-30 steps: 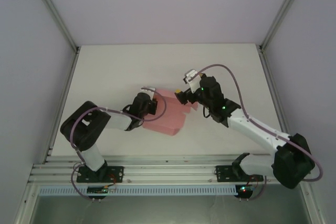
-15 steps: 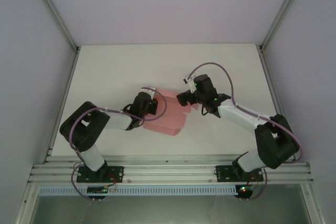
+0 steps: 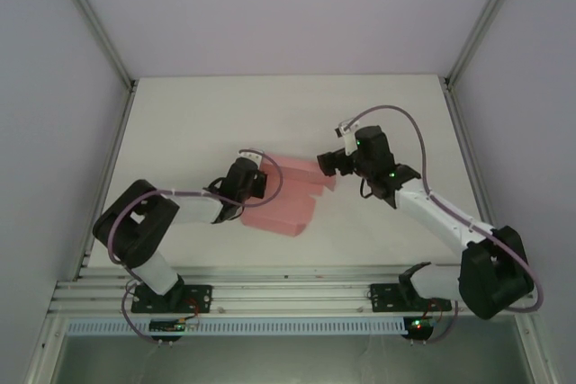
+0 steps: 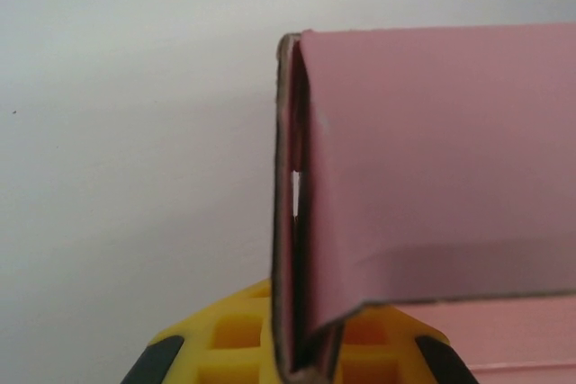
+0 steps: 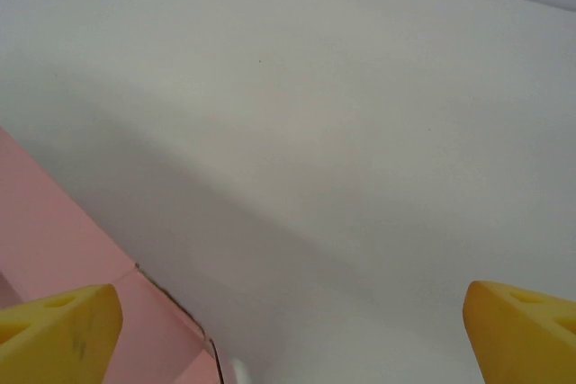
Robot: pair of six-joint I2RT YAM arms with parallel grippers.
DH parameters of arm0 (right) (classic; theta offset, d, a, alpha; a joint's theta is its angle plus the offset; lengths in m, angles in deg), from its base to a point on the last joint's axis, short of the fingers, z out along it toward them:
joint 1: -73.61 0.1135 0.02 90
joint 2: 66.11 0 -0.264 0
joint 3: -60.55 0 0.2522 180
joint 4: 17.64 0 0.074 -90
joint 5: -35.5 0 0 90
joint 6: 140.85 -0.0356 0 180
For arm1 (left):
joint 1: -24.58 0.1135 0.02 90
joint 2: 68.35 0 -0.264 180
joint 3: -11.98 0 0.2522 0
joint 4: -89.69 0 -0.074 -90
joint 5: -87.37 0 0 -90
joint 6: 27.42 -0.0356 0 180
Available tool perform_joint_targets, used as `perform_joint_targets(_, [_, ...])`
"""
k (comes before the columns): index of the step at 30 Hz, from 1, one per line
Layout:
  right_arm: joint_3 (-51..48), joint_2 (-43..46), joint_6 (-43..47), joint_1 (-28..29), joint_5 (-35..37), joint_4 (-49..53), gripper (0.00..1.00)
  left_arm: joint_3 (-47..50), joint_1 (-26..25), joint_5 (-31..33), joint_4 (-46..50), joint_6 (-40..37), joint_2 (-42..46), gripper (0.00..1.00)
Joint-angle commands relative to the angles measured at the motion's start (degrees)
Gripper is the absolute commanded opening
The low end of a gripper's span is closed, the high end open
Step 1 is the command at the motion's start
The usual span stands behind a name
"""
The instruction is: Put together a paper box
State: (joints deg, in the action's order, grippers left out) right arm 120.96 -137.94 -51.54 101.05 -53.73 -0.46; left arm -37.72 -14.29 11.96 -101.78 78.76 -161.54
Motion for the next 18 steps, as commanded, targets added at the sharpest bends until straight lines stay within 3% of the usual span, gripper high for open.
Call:
perform_joint_targets(1, [-2.39, -0.39, -0.98, 0.07, -2.45, 2.39, 0.98, -0.58, -0.56, -0.60, 0.96, 1.41, 1.96, 0.00])
perform_joint_targets(9, [-1.72, -6.59, 1.41, -0.13, -11.02, -2.81, 0.95, -1.50, -0.59, -3.29, 2.47, 3.11, 3.34, 0.00])
perform_joint_targets(18, [-2.26, -9.54, -3.86, -0.04, -18.41, -16.88, 0.96, -1.10, -0.57, -7.30, 2.52, 5.33, 6.38, 0.00])
